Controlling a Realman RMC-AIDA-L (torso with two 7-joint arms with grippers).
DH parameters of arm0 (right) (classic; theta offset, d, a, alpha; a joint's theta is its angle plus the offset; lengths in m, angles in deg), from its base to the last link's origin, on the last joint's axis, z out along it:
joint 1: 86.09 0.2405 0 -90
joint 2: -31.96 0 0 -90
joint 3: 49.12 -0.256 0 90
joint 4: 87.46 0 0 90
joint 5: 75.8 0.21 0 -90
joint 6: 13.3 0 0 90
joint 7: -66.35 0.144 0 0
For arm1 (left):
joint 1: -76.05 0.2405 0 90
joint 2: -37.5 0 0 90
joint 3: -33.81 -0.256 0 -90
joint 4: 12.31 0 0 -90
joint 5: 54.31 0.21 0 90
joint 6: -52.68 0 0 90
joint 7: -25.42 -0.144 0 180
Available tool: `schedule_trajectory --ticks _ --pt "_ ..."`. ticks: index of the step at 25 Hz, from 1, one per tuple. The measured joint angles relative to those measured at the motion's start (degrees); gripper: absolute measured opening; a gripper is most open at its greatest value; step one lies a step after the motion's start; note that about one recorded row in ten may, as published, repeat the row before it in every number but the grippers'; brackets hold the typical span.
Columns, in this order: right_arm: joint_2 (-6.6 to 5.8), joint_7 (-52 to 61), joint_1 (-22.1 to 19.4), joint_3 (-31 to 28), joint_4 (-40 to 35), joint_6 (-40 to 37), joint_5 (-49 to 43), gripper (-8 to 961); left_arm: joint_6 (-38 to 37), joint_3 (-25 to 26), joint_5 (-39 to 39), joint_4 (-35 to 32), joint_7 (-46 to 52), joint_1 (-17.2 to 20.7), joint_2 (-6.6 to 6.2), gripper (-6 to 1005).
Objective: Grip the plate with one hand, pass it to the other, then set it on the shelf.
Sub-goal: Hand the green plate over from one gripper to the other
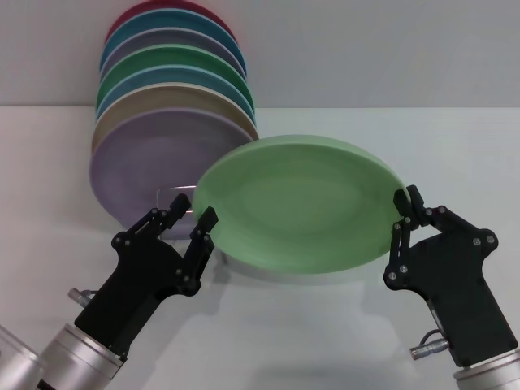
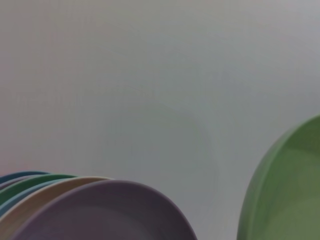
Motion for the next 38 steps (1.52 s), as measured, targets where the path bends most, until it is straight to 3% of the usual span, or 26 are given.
schedule_trajectory --ticks 24,38 --pt "0.05 0.0 0.53 0.84 -0.01 0.19 0.9 38 1.25 0.34 0.03 0.55 0.0 -0.05 0.0 142" --pt "-0.05 0.0 0.63 0.82 0.04 0.38 0.91 41 1.5 0.34 0.02 0.55 0.0 -0.25 -0.03 96"
